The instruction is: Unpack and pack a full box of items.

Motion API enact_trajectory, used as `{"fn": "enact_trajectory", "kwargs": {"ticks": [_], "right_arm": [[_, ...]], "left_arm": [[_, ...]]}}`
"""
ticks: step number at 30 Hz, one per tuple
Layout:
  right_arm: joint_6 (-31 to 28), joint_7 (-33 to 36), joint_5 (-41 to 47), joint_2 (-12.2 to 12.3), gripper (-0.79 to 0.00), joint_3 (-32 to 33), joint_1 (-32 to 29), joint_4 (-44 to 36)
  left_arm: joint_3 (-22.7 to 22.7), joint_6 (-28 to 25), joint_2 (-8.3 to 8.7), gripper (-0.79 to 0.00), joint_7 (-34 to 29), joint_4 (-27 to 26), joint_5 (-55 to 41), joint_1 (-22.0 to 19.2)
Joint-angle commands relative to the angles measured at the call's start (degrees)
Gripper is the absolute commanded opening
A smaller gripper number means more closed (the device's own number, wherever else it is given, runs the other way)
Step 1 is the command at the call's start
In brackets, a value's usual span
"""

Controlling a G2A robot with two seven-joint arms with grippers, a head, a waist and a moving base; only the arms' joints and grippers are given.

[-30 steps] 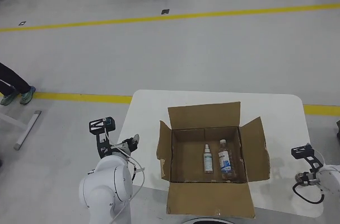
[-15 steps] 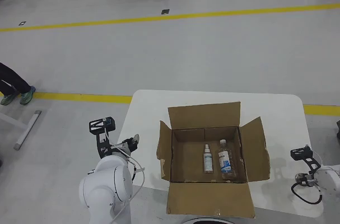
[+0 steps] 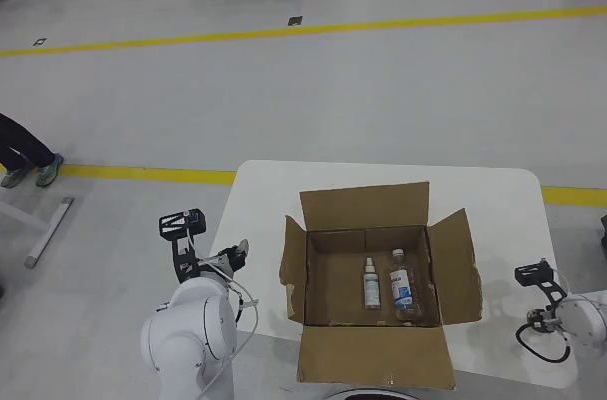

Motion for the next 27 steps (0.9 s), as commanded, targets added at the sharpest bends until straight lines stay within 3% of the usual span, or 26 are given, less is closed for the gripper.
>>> {"fn": "enact_trajectory", "kwargs": {"ticks": [1, 8, 10, 20, 27], "right_arm": [[0.1, 0.0, -0.1, 0.0, -0.526, -0.3, 0.3, 0.4], [0.4, 0.0, -0.2, 0.0, -0.65, -1.1, 1.1, 1.3], [0.6, 0.0, -0.1, 0.1, -0.785, -1.2, 1.3, 1.4], [1.2, 0.4, 6.0, 0.6, -0.785, 5.2, -1.3, -7.4], [3.3, -2.3, 24.6, 0.6, -0.785, 18.9, -6.8, -22.1]], "left_arm": [[0.0, 0.0, 0.0, 0.0, 0.0, 0.0, 0.0, 0.0], [0.0, 0.0, 0.0, 0.0, 0.0, 0.0, 0.0, 0.0], [0.0, 0.0, 0.0, 0.0, 0.0, 0.0, 0.0, 0.0], [0.0, 0.0, 0.0, 0.0, 0.0, 0.0, 0.0, 0.0], [0.0, 0.0, 0.0, 0.0, 0.0, 0.0, 0.0, 0.0]]}}
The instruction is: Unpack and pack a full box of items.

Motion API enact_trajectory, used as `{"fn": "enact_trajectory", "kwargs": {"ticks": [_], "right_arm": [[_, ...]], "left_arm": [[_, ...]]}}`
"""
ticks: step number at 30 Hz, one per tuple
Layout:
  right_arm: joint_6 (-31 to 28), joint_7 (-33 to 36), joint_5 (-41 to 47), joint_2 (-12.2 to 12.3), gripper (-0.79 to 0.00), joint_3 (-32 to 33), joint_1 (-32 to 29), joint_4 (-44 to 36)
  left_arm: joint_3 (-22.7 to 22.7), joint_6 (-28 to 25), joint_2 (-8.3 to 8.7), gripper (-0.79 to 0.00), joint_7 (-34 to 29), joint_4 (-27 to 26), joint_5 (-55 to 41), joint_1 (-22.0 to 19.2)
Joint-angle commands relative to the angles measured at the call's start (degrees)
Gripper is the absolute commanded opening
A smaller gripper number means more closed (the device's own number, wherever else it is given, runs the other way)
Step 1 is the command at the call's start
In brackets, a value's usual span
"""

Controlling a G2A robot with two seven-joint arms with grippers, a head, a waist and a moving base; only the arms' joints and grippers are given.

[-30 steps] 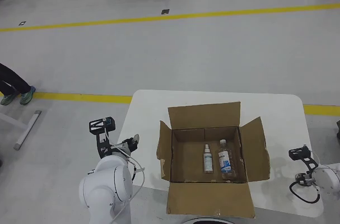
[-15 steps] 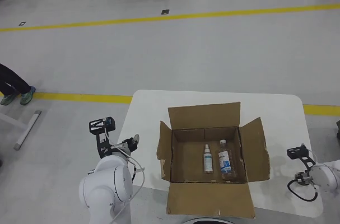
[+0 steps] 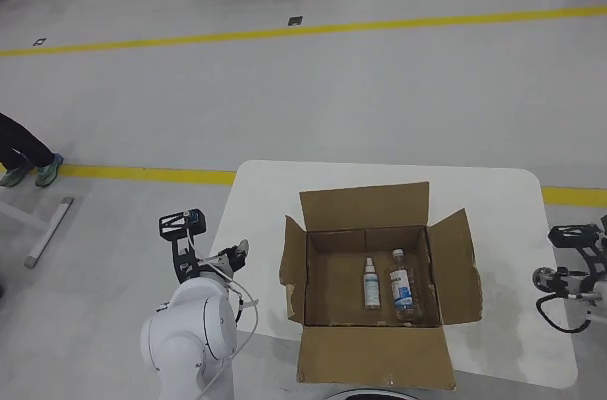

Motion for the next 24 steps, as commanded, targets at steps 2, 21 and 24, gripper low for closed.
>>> {"fn": "enact_trajectory", "kwargs": {"ticks": [2, 21, 24], "right_arm": [[-1.4, -0.9, 7.1, 0.0, -0.785, 5.6, -2.4, -5.3], [-3.7, -6.4, 31.5, 0.5, -0.785, 9.5, -3.3, -18.4], [-2.5, -6.3, 30.9, 0.8, -0.785, 6.1, -1.9, -19.4]], "left_arm": [[0.0, 0.0, 0.0, 0.0, 0.0, 0.0, 0.0, 0.0], [0.0, 0.0, 0.0, 0.0, 0.0, 0.0, 0.0, 0.0], [0.0, 0.0, 0.0, 0.0, 0.0, 0.0, 0.0, 0.0]]}}
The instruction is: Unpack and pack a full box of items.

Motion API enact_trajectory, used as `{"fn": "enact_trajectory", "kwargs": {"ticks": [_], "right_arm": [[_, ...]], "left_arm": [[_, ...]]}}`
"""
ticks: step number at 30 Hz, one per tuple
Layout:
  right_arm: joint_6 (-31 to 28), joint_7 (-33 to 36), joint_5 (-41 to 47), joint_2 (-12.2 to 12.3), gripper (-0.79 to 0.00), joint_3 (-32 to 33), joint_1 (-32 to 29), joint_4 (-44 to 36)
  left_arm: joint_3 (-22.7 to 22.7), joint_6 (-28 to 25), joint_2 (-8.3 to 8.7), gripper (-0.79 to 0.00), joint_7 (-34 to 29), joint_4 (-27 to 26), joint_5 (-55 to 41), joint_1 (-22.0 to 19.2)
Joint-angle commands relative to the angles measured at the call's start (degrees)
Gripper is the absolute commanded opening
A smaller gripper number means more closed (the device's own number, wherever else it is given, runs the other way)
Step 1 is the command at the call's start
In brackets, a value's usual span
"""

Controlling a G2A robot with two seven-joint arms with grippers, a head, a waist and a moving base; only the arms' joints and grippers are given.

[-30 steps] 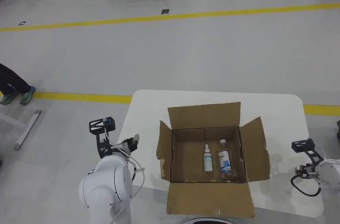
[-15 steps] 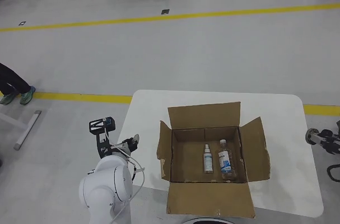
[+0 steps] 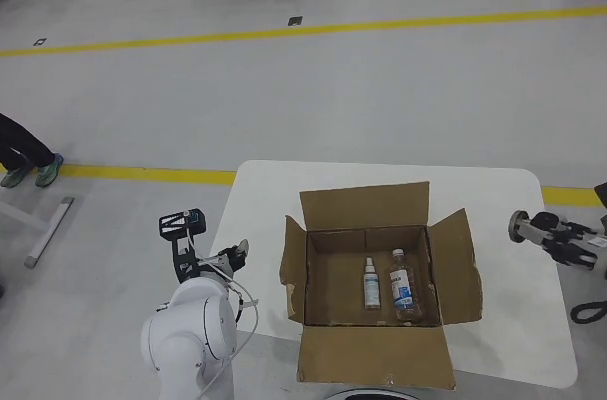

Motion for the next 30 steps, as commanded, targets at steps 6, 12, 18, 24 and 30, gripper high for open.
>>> {"fn": "enact_trajectory", "kwargs": {"ticks": [6, 12, 18, 24, 30], "right_arm": [[2.2, 0.5, -5.6, 0.6, -0.785, -10.5, 3.4, -2.3], [2.9, 1.4, -10.7, 1.0, -0.785, -18.0, 6.5, -1.4], [2.9, 1.4, -10.7, 1.0, -0.785, -18.0, 6.5, -1.4], [2.9, 1.4, -10.7, 1.0, -0.785, -18.0, 6.5, -1.4], [3.0, -0.5, -13.1, 1.0, -0.785, -20.6, 6.4, -2.1]], "left_arm": [[0.0, 0.0, 0.0, 0.0, 0.0, 0.0, 0.0, 0.0], [0.0, 0.0, 0.0, 0.0, 0.0, 0.0, 0.0, 0.0], [0.0, 0.0, 0.0, 0.0, 0.0, 0.0, 0.0, 0.0], [0.0, 0.0, 0.0, 0.0, 0.0, 0.0, 0.0, 0.0], [0.0, 0.0, 0.0, 0.0, 0.0, 0.0, 0.0, 0.0]]}}
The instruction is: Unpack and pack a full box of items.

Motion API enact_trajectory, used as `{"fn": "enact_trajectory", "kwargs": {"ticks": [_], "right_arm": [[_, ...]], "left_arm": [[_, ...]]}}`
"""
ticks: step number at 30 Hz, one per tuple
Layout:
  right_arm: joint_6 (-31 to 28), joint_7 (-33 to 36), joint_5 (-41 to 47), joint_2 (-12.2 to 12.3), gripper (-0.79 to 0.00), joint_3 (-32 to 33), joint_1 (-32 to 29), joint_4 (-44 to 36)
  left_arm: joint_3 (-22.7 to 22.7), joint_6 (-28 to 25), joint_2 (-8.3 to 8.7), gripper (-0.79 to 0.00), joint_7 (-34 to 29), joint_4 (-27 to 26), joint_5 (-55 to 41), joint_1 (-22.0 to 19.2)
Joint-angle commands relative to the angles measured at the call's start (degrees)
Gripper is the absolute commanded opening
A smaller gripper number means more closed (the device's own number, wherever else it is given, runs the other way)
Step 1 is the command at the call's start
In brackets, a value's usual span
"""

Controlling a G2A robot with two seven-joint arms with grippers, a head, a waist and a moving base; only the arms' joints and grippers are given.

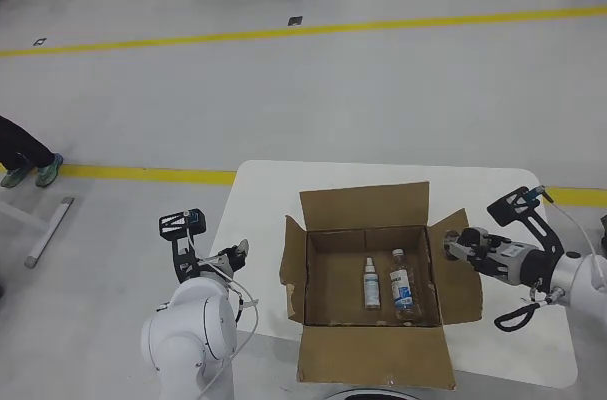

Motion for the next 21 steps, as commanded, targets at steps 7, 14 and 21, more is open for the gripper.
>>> {"fn": "enact_trajectory", "kwargs": {"ticks": [7, 14, 21], "right_arm": [[4.7, -4.4, -4.9, -0.7, -0.785, -15.3, 6.9, 2.7], [14.7, -3.5, -14.1, -3.1, -0.785, -35.4, 19.8, 14.0], [21.9, -6.3, -17.7, -7.2, -0.785, -50.7, 30.7, 27.0]], "left_arm": [[0.0, 0.0, 0.0, 0.0, 0.0, 0.0, 0.0, 0.0], [0.0, 0.0, 0.0, 0.0, 0.0, 0.0, 0.0, 0.0], [0.0, 0.0, 0.0, 0.0, 0.0, 0.0, 0.0, 0.0]]}}
